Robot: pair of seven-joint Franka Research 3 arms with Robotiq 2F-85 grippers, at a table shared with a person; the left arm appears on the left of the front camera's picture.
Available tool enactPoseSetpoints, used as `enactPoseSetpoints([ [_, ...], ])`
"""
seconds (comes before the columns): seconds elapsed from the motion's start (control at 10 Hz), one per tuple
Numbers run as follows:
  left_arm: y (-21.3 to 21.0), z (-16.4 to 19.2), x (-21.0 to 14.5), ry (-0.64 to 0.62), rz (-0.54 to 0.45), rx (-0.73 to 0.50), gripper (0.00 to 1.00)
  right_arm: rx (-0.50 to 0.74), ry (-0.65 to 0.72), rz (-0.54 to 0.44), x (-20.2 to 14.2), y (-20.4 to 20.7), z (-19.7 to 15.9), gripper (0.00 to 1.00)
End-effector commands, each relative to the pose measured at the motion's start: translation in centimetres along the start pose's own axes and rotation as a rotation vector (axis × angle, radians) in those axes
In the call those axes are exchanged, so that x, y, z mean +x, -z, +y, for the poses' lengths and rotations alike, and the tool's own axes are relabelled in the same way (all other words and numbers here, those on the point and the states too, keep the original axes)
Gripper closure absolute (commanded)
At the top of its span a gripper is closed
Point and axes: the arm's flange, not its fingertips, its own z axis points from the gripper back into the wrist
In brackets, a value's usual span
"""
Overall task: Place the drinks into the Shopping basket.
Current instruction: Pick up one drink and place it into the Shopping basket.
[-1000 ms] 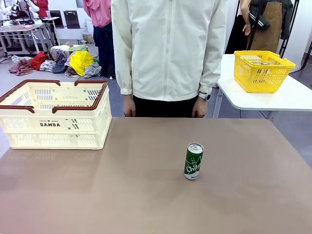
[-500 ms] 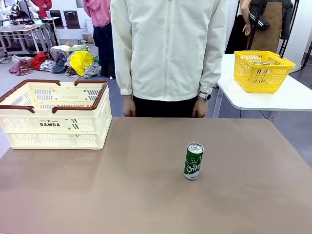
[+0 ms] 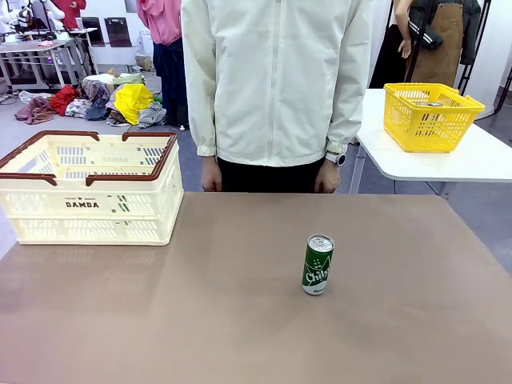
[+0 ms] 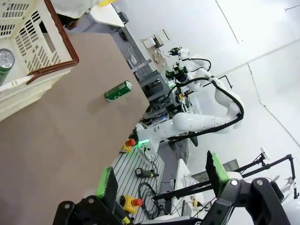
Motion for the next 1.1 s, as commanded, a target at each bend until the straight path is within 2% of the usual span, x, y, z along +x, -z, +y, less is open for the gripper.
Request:
enactPoseSetpoints([
  [0.0, 0.2, -0.3, 0.0, -0.003, -0.021, -0.020, 0.00, 0.005, -0.021, 0.008, -0.1, -0.2, 0.1, 0.00],
  [0.6, 0.0, 0.1, 0.0, -0.002, -0.001, -0.001, 0.00, 0.005, -0.021, 0.008, -0.1, -0.2, 0.1, 0.00],
  [0.7, 4.1, -0.9, 0.4, -0.056, 0.014, 0.121, 0.00, 0.005, -0.021, 0.008, -0.1, -0.2, 0.1, 0.00],
  [0.8, 8.7, -2.7, 1.5, -0.054, 0.023, 0.188, 0.00, 0.005, -0.021, 0.008, -0.1, -0.2, 0.1, 0.00],
  [0.9, 14.5, -5.0, 3.4, -0.032, 0.146, 0.242, 0.00, 0.005, -0.021, 0.008, -0.1, -0.2, 0.1, 0.00],
  [1.0, 20.0, -6.3, 5.0, -0.019, 0.225, 0.384, 0.00, 0.005, -0.021, 0.008, -0.1, -0.2, 0.1, 0.00],
])
